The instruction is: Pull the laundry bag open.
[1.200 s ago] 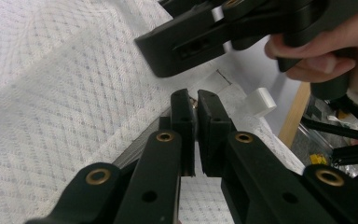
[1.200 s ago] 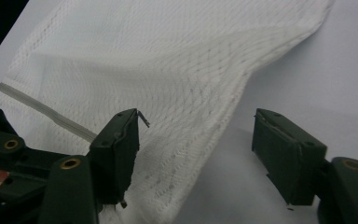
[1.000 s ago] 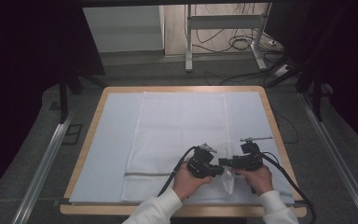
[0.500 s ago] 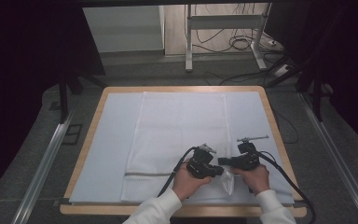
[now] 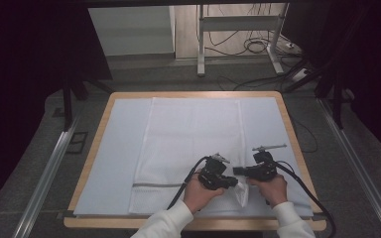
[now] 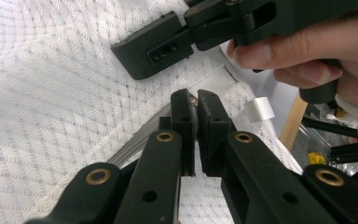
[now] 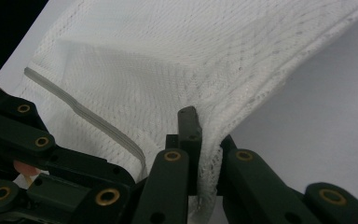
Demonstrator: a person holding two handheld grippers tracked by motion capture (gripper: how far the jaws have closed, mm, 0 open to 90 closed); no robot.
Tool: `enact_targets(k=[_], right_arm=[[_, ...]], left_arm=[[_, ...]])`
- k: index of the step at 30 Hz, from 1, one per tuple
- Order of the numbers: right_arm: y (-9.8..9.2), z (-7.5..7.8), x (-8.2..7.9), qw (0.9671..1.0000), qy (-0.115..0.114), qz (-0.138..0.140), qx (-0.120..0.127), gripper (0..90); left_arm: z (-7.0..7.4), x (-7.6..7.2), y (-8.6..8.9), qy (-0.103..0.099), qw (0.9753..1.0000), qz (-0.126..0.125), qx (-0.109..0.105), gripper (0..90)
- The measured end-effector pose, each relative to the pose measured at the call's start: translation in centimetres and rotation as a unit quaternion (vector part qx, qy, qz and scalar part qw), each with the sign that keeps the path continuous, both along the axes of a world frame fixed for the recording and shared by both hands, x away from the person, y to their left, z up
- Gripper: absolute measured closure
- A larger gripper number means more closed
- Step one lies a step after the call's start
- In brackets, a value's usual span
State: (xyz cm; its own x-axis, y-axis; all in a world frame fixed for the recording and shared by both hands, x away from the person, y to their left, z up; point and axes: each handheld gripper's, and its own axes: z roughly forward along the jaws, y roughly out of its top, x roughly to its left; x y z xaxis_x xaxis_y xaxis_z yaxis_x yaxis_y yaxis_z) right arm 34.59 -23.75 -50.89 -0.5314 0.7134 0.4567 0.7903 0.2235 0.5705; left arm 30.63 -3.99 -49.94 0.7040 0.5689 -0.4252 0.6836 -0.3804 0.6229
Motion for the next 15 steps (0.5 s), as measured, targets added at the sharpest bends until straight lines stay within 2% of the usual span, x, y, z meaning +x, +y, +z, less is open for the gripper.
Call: enact_targets(k=[7,15], right_arm=[[0.0,0.0,-0.1,1.0000,-0.002,0.001,-0.002,87.6],[0.0,0.0,-0.4,1.0000,-0.006,0.003,0.000,87.6]], left_arm=[[-0.3,0.2,0.4,0.003,1.0000,0.005,0.000,86.8],[-1.0,0.4,1.2,0.016,0.9998,0.011,-0.007,86.8]])
